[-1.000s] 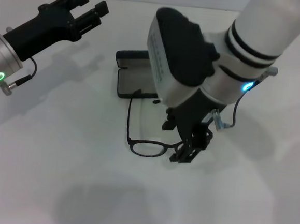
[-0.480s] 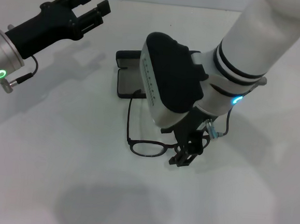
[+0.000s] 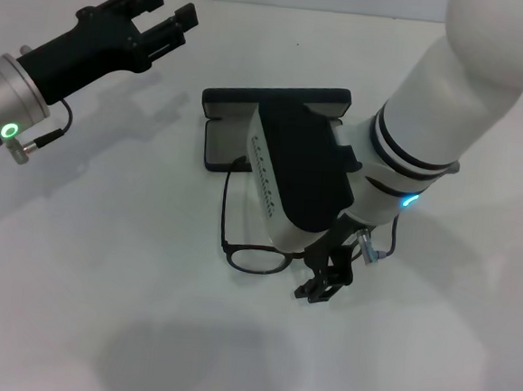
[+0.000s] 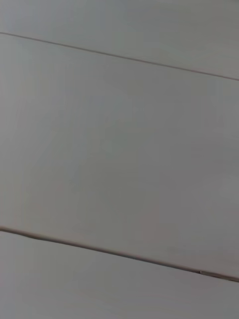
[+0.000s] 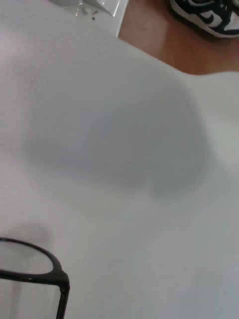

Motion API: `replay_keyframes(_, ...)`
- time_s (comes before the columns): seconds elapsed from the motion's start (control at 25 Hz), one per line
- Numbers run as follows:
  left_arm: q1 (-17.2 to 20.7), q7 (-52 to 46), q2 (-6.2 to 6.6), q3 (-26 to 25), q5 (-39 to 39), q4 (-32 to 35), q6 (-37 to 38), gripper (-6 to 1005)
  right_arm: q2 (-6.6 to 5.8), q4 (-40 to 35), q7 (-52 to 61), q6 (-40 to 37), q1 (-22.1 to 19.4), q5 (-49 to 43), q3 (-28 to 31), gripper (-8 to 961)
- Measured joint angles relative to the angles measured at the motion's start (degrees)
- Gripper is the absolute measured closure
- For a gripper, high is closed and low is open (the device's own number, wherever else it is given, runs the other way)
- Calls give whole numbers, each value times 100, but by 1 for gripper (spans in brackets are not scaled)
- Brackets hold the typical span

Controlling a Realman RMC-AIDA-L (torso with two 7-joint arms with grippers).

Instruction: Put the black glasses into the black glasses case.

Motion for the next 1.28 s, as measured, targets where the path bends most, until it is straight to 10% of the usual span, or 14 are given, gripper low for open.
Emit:
replay_keyframes(0.44,-13,9,-6,0,64,0,1,360,0,-87,-43,144,-217,-21,-1,367)
replay_keyframes(0.88,-9,9,-21,0,71,0,12,361,-17,-238,-114,106,-410,-73,258,759)
replay_keyframes(1.28,217,282,36,-9,12,16,1132,361,-35,-1482,-2074,-993,-2360,470,2706,849)
